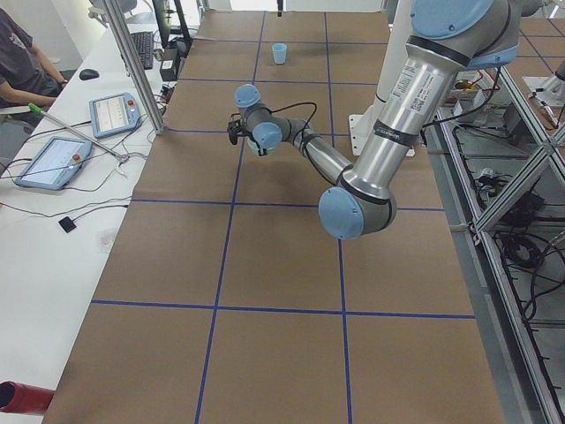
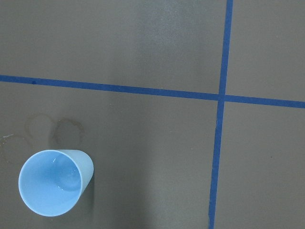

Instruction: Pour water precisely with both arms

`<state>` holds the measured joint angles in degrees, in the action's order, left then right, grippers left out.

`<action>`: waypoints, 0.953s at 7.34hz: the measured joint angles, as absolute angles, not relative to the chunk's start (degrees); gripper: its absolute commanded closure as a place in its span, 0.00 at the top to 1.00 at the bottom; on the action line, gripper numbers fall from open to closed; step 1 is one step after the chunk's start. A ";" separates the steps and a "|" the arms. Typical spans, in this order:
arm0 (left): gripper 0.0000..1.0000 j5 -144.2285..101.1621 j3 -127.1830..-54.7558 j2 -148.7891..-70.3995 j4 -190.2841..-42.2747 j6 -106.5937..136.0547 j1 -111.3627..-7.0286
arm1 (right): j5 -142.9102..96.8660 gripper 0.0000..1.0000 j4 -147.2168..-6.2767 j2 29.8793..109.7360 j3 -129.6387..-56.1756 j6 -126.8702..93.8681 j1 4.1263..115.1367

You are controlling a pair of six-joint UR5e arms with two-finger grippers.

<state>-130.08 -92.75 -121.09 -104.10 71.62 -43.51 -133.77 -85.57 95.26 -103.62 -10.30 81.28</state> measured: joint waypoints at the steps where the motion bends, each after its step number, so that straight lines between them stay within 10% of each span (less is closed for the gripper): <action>1: 0.00 -127.41 -89.00 -126.35 -104.11 74.69 -40.29 | -133.75 1.00 -85.28 95.22 -103.62 -10.32 80.88; 7: 0.00 -125.69 -75.87 -137.71 -104.61 77.17 -35.86 | -133.68 1.00 -84.99 95.21 -103.71 -10.21 80.34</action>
